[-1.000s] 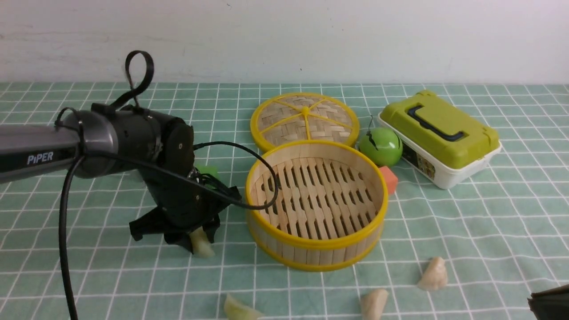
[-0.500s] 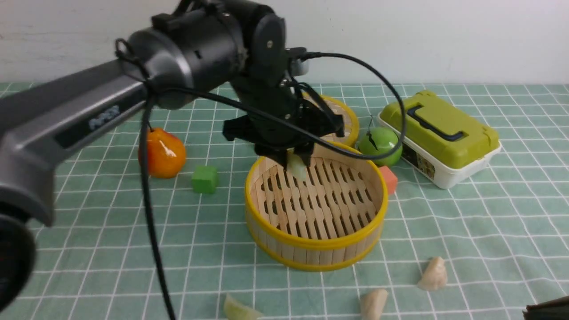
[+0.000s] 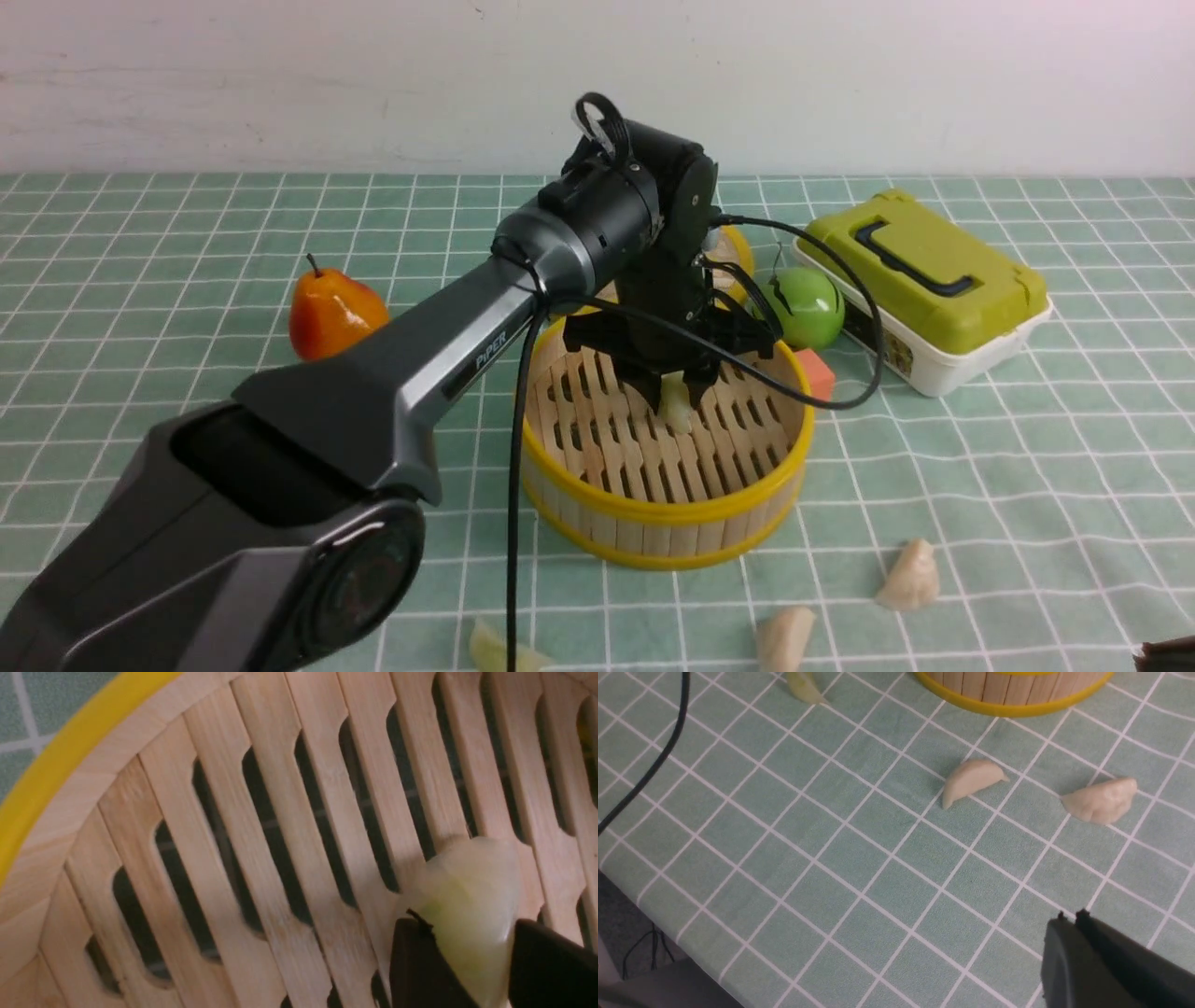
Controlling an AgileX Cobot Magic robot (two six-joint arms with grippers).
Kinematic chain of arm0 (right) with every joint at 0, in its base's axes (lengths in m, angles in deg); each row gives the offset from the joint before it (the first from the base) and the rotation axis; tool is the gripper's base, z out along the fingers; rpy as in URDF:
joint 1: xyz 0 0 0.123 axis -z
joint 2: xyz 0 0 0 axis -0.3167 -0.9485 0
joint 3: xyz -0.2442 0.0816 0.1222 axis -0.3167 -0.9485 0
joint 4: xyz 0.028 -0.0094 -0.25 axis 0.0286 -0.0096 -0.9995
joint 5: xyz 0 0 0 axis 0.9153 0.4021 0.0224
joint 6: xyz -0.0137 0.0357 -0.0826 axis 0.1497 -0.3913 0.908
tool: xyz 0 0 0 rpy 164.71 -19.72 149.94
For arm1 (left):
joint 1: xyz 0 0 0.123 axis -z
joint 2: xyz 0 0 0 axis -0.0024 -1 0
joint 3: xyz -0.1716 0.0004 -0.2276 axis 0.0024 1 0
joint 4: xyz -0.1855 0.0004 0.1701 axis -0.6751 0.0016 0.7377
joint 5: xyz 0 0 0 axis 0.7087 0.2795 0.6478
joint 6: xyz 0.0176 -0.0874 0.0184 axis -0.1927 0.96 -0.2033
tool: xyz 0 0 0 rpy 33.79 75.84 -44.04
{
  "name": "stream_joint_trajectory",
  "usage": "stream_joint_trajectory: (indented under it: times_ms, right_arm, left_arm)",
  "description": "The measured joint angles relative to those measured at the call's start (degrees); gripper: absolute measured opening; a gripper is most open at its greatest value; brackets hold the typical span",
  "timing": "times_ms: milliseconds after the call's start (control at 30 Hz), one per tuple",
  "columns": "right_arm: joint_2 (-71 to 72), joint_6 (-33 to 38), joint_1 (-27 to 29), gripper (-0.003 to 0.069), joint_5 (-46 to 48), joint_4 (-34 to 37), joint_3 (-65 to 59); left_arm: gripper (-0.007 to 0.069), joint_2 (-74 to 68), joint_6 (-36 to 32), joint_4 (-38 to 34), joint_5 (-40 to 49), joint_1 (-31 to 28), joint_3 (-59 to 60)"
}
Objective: Put the dumplings into the steamer on the table with the blue tablecloth.
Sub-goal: 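Place the dumpling into the bamboo steamer basket with the left gripper, then reach for and grasp a dumpling on the table with the left gripper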
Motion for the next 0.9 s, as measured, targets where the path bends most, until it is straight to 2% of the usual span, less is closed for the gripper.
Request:
stream_joint_trajectory:
  times_ms: [267,367,433,533,600,733,867,900]
  right_arm:
    - [0.0,0.0,0.0,0.0013,-0.2,0.0,0.0]
    - [0.0,0.0,0.0,0.0015,-0.2,-0.1,0.1]
    - [0.0,0.0,0.0,0.0015,-0.2,-0.1,0.1]
    - [0.0,0.0,0.0,0.0018,-0.3,-0.1,0.1]
    - [0.0,-0.1,0.0,0.0020,-0.4,-0.1,0.1]
    - [0.0,-0.2,0.0,0.0021,-0.8,0.1,0.1]
    - [0.0,-0.2,0.0,0.0021,-0.8,1.5,0.1]
    - [0.0,-0.2,0.0,0.0021,-0.8,1.5,0.1]
  left_arm:
    - [0.0253,-0.3,0.2,0.9,0.0,0.1,-0.6]
    - [0.0367,-0.3,0.0,1.7,0.1,0.1,-1.6]
    - [0.0490,0.7,0.0,2.1,0.1,0.0,-3.3]
    - [0.0599,4.7,0.0,1.8,0.1,0.0,-4.8]
    - [0.0622,7.9,0.0,1.2,0.1,0.0,-4.9]
    - [0.0610,15.9,-1.2,-1.8,0.1,-0.7,-3.5]
    - [0.0537,28.2,-3.1,-1.8,0.1,-1.1,9.3]
    - [0.0537,28.2,-3.1,-1.8,0.1,-1.1,9.3]
